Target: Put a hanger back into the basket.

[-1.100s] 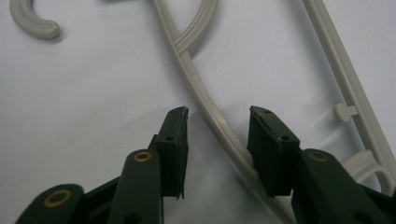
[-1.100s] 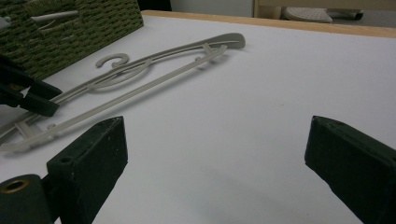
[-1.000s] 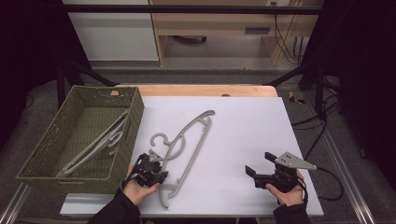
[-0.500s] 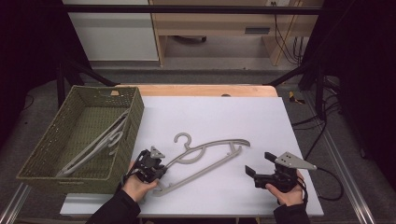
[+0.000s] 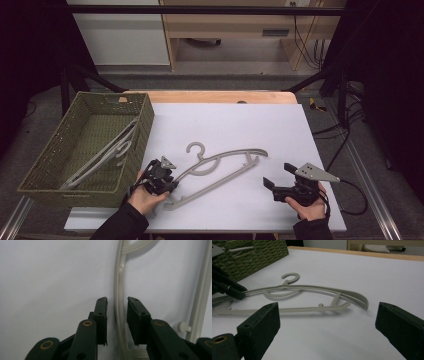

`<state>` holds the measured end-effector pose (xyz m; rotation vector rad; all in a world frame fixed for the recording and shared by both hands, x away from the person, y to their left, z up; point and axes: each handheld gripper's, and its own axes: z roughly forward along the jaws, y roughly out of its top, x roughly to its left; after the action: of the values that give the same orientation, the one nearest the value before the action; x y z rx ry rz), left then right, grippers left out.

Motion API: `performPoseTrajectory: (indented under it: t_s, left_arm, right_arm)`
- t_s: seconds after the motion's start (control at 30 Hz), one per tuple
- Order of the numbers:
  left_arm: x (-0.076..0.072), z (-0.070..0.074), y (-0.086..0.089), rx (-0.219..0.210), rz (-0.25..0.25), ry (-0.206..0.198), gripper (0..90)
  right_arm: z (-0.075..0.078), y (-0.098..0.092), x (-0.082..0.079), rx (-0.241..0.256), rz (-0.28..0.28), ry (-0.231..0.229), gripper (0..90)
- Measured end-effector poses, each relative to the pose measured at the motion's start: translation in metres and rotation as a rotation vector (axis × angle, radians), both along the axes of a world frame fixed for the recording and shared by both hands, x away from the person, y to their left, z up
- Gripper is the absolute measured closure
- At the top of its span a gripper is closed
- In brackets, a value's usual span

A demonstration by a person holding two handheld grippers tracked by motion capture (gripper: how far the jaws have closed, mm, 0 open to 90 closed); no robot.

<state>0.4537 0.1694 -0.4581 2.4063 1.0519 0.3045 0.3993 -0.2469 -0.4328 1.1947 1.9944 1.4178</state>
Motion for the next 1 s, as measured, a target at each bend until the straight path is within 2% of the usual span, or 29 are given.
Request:
performPoseTrajectory:
  t_s: [0.17,0.37,0.47,0.57,0.7,0.77,0.97,1.0]
  left_arm:
    - [-0.001,0.001,-0.001,0.022,-0.006,0.023,69.9]
    - [-0.001,0.002,-0.004,0.034,0.003,0.038,76.8]
    - [-0.003,0.002,-0.006,0.046,0.011,0.027,81.3]
    - [-0.004,0.002,-0.007,0.056,0.017,0.012,82.3]
    - [-0.004,0.001,-0.002,0.021,0.012,0.016,82.9]
    - [-0.004,0.001,0.0,0.0,0.021,0.008,82.9]
    - [-0.006,0.005,0.005,-0.036,0.035,-0.023,83.1]
    - [-0.007,0.006,0.006,-0.053,0.039,-0.031,83.0]
  right_arm:
    - [0.0,-0.001,0.0,-0.003,-0.002,0.0,6.0]
    - [0.001,0.0,0.0,-0.002,0.0,-0.001,5.8]
    - [0.002,0.001,-0.001,0.0,0.004,-0.002,5.7]
    - [0.002,0.002,-0.001,0.002,0.01,-0.002,5.7]
    - [0.0,0.001,0.0,-0.001,0.003,0.002,5.5]
    - [0.0,-0.001,0.0,-0.01,0.007,0.001,5.5]
    - [0.002,-0.003,-0.001,0.007,-0.001,-0.005,5.7]
    - [0.002,-0.004,-0.001,0.004,-0.001,-0.002,5.6]
